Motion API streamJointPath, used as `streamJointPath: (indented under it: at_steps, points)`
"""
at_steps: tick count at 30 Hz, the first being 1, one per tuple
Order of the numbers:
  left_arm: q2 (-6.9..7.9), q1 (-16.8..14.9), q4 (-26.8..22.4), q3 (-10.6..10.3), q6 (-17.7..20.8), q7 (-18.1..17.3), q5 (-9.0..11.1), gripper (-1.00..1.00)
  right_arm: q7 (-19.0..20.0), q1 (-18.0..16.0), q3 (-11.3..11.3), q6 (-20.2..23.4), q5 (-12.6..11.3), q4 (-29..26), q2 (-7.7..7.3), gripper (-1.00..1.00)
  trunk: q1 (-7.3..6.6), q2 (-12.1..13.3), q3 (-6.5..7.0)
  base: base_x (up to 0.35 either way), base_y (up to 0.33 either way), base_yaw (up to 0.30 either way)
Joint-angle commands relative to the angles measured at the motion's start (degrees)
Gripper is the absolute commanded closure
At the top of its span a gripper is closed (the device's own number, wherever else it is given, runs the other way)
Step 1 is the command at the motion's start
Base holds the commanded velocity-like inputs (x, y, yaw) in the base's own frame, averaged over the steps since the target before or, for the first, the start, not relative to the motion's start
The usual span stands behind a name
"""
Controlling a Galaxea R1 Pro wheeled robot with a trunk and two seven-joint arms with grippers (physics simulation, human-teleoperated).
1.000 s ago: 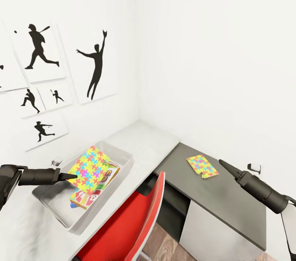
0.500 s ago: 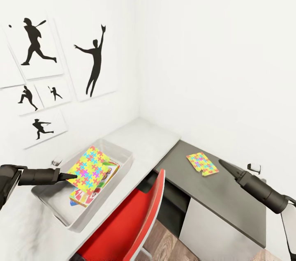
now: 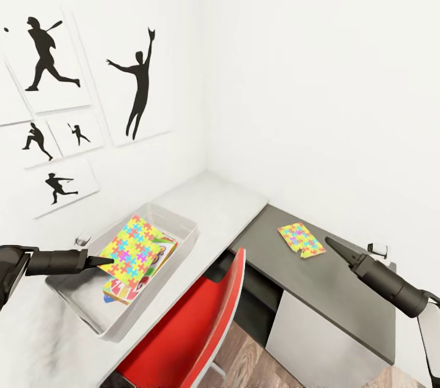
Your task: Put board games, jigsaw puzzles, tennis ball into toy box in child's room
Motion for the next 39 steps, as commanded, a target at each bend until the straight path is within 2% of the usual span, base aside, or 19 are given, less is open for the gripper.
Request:
streamJointPath:
  at_steps: [1,10,38,39]
  points:
    - [-0.04,0.0,0.0,0.2,0.6,-0.5,-0.6,1.00,0.1,-0.1,0.0,0.3,-0.2,0.0,-0.01,-1.00,0.03,-0.1,-0.21,0.000,0.000,0.000]
    - [-0.10,-0.1,0.0,0.2,0.6,-0.5,-0.5,1.00,0.1,-0.1,0.0,0.3,-0.2,0.0,0.07,-1.00,0.03,-0.1,-0.84,0.000,0.000,0.000]
    - [-0.13,0.0,-0.1,0.2,-0.6,-0.5,-0.3,1.00,0.0,-0.1,0.0,0.3,-0.2,0.2,0.08,-1.00,0.03,-0.1,-0.88,0.000,0.000,0.000]
    - [-0.13,0.0,-0.1,0.2,-0.6,-0.5,-0.3,-1.00,0.0,-0.1,0.0,0.3,-0.2,0.2,0.08,-1.00,0.03,-0.1,-0.88,0.000,0.000,0.000]
